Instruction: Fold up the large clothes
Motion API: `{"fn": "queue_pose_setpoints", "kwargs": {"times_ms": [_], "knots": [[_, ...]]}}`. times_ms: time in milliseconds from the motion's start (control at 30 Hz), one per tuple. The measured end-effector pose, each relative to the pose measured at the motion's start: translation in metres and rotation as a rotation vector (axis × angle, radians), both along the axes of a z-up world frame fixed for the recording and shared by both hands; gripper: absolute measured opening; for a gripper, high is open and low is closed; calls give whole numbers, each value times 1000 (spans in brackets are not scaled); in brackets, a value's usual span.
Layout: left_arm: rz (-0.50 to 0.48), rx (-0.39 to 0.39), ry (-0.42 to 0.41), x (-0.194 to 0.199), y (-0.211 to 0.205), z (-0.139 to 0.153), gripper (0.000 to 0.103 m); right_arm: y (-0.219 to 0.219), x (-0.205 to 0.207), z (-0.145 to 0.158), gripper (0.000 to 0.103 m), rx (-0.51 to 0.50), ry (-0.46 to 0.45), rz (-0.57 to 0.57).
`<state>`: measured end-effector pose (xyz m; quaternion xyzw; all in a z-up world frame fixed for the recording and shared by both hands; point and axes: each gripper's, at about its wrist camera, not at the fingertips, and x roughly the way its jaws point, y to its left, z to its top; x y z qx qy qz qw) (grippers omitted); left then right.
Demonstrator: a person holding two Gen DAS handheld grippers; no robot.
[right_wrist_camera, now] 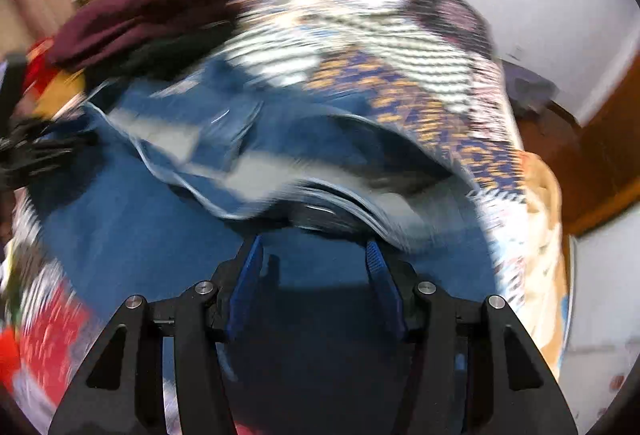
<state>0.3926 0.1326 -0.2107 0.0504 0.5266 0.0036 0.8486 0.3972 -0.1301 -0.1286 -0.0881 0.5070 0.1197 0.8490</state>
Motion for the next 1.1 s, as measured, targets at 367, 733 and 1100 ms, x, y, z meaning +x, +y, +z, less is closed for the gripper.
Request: {"fn": "queue_pose_setpoints", "kwargs": {"times_ms": [367,733,1100], "knots": [[251,-117,-121,-6,76,46,36,-12,-19,26,51,166,-27,-31],[104,-117,-14,-74,20,0,75,32,-60,-22,59,28,71,153],[149,-113,-89,-128,21,-7,76,17,-97,-7,71,31,-16,164]]}}
